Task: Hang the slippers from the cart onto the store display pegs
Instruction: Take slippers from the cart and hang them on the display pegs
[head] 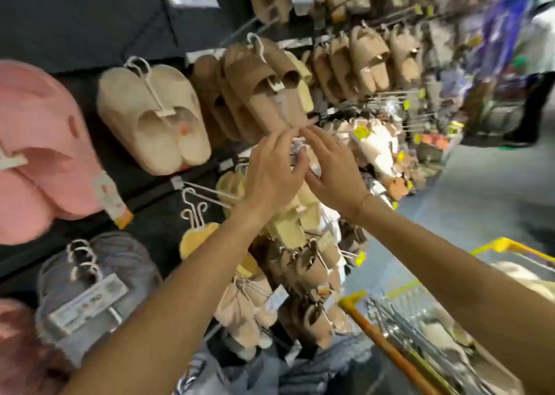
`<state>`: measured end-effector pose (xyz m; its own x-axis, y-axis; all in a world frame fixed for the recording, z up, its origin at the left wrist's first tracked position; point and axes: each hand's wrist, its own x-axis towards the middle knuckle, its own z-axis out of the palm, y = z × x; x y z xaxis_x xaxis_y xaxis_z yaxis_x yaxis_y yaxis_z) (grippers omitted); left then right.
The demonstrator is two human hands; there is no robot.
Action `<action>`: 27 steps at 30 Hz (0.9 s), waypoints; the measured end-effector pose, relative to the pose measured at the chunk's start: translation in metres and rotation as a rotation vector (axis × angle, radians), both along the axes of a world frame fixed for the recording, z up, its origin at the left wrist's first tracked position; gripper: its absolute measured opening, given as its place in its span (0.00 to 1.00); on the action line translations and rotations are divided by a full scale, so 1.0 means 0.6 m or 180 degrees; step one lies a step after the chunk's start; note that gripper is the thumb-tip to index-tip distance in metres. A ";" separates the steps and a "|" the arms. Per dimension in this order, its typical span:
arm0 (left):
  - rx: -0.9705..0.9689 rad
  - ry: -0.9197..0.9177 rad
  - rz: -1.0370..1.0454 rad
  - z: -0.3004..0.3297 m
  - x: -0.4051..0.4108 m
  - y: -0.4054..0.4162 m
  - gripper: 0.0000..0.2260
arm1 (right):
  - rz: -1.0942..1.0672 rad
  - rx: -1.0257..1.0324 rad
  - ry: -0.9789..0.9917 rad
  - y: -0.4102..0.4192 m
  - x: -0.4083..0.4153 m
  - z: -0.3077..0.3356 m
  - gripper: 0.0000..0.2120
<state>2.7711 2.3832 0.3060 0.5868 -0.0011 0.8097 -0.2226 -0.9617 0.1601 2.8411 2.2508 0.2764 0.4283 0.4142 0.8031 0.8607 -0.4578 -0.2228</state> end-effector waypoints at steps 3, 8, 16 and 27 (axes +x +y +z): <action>-0.0090 0.0684 -0.0531 -0.119 0.065 -0.131 0.19 | -0.0464 -0.0090 0.0529 -0.179 0.029 -0.109 0.23; 0.0077 0.1820 -0.0933 -0.330 0.138 -0.328 0.23 | -0.1412 -0.0195 0.1755 -0.440 0.038 -0.287 0.22; 0.0278 0.3504 -0.1209 -0.579 0.213 -0.504 0.25 | -0.2126 -0.0415 0.3198 -0.645 0.064 -0.519 0.19; 0.0144 0.5451 -0.0544 -0.815 0.293 -0.532 0.16 | -0.1847 0.0170 0.4970 -0.579 0.119 -0.694 0.21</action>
